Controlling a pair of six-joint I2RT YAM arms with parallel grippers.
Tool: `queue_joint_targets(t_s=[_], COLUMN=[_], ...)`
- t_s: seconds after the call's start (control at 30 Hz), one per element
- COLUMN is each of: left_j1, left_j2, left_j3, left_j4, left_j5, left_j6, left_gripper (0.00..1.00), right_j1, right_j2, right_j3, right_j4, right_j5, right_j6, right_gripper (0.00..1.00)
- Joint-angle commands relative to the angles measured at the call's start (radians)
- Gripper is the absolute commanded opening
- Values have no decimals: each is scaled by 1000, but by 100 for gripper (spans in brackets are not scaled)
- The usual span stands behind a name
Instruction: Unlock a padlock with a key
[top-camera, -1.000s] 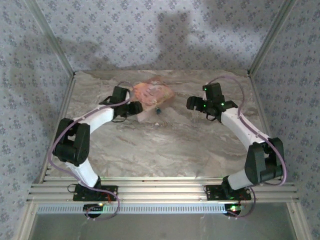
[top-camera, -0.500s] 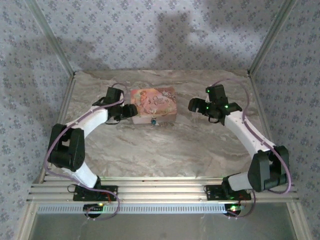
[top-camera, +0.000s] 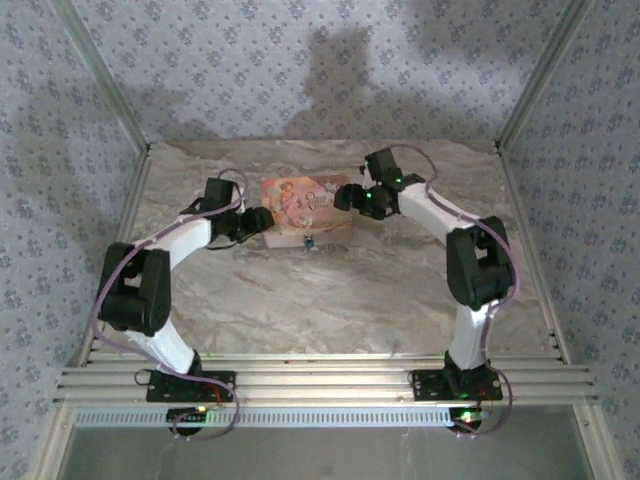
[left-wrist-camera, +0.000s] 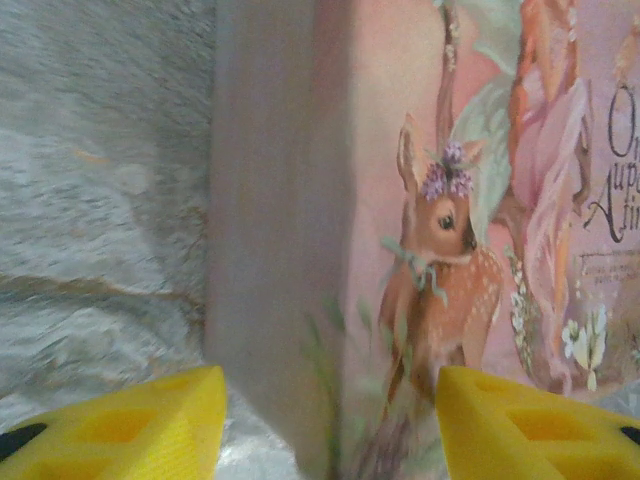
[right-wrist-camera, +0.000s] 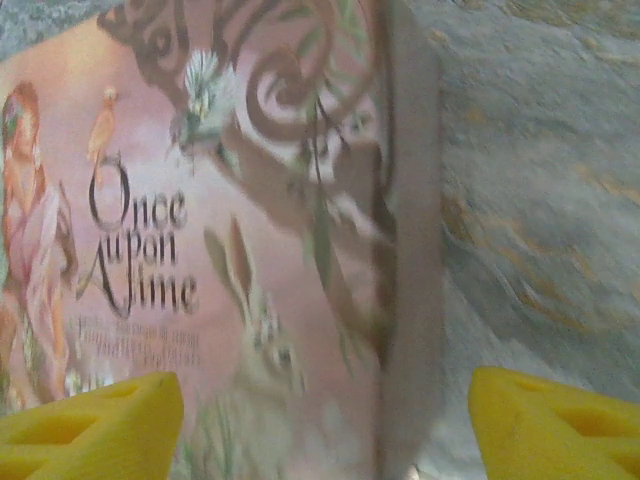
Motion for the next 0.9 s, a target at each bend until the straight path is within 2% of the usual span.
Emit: queue_joint_targets(t_s=[0.0, 0.13, 0.27, 0.47, 0.67, 0.87], left_j1=[-1, -3, -3, -24, -20, -6], left_j2=[86, 221, 318, 349, 248, 72], left_j3=[89, 226, 340, 364, 292, 227], left_j4=[60, 42, 16, 40, 6, -139], left_j5=[60, 91, 94, 83, 12, -136], left_j6=[-22, -21, -25, -56, -15, 60], left_gripper=[55, 52, 51, 52, 57, 61], right_j1=[-7, -23, -53, -112, -165, -197], right_j2=[115, 239, 311, 323, 144, -138], right_j3=[130, 276, 373, 451, 354, 88], right_j4=[-59, -101, -104, -136, -175, -165], right_j5=[-74, -136, -167, -166, -109, -10], right_j6=[4, 11, 31, 35, -17, -64], right_gripper=[71, 61, 59, 73, 78, 79])
